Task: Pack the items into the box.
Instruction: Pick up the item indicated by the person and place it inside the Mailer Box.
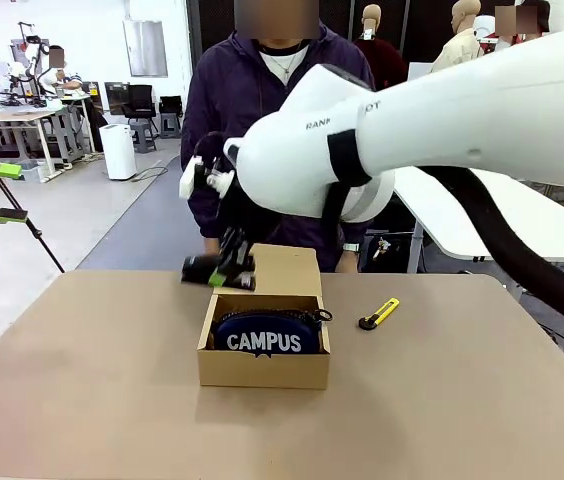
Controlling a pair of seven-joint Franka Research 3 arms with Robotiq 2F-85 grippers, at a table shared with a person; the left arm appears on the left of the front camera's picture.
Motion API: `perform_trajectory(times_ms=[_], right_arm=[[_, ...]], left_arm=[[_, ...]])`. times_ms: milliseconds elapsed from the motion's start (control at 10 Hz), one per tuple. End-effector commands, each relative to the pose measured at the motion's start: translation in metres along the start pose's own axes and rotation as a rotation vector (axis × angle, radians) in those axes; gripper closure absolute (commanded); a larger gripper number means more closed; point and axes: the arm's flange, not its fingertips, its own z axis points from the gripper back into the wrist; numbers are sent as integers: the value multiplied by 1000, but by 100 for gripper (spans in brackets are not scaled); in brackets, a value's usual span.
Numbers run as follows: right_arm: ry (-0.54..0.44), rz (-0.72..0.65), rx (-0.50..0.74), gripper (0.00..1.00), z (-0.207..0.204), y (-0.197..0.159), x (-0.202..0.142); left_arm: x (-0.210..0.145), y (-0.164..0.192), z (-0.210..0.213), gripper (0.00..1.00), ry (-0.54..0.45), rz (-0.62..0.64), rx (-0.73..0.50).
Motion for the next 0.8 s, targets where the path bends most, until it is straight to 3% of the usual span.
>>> perform_trajectory(times_ms=[0,200,300,400,700], right_arm=[[23,-9,116,100,8,0,-30],[87,-46,40,100,-7,2,-48],[128,-73,-93,100,11,1,-53],[55,-38,116,100,-12,0,-39],[124,-79,44,100,-17,-19,-62]], left_arm=[[0,-3,1,0,6,10,6],[0,-3,1,0,6,10,6],[0,-3,1,0,6,10,6],[0,-3,1,0,6,10,6],[0,-3,1,0,6,10,6]])
